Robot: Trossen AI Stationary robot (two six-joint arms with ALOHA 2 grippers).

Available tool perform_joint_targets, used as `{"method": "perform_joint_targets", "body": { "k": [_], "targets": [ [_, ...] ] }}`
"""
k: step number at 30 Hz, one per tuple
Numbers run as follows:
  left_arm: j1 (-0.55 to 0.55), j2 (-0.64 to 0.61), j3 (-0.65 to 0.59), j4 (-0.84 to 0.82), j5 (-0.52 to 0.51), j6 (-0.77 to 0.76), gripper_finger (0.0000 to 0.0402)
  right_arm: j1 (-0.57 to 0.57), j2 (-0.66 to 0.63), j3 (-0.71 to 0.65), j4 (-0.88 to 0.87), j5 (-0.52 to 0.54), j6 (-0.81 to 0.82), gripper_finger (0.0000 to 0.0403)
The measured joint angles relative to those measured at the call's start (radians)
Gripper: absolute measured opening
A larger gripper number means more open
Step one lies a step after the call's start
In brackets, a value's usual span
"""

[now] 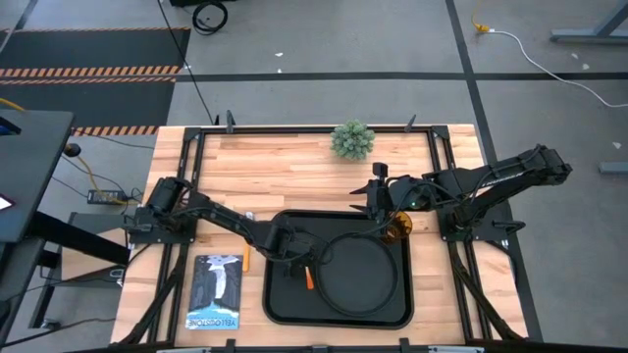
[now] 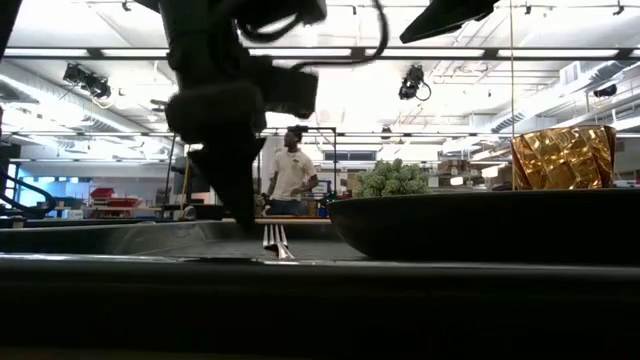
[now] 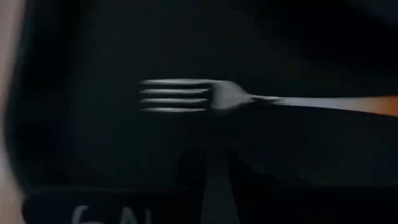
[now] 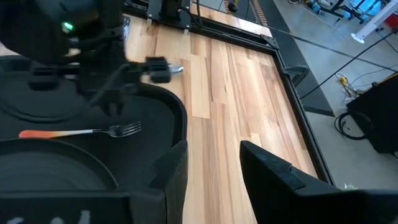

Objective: Pick and place plate/cup/fork/spoon on tray
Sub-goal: Put the orange fork on the left side of the black plate

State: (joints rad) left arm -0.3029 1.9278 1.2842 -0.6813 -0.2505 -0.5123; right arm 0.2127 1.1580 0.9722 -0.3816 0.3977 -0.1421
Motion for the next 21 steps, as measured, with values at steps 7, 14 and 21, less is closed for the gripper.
{"method": "perform_joint_targets", "body": {
  "k": [7, 14, 21],
  "targets": [
    [0.056, 0.004, 0.000, -0.031, -0.042, -0.052, 0.0068, 0.000, 0.000, 0.000, 0.002, 0.000, 0.000, 0.0153],
    [0.095, 0.004, 0.000, -0.029, -0.078, -0.053, 0.0054, 0.000, 0.000, 0.000, 0.000, 0.000, -0.001, 0.0153],
    [0.109, 0.004, 0.000, -0.055, -0.053, -0.073, 0.0046, 0.000, 0.000, 0.000, 0.004, 0.000, -0.008, 0.0153]
  ]
}}
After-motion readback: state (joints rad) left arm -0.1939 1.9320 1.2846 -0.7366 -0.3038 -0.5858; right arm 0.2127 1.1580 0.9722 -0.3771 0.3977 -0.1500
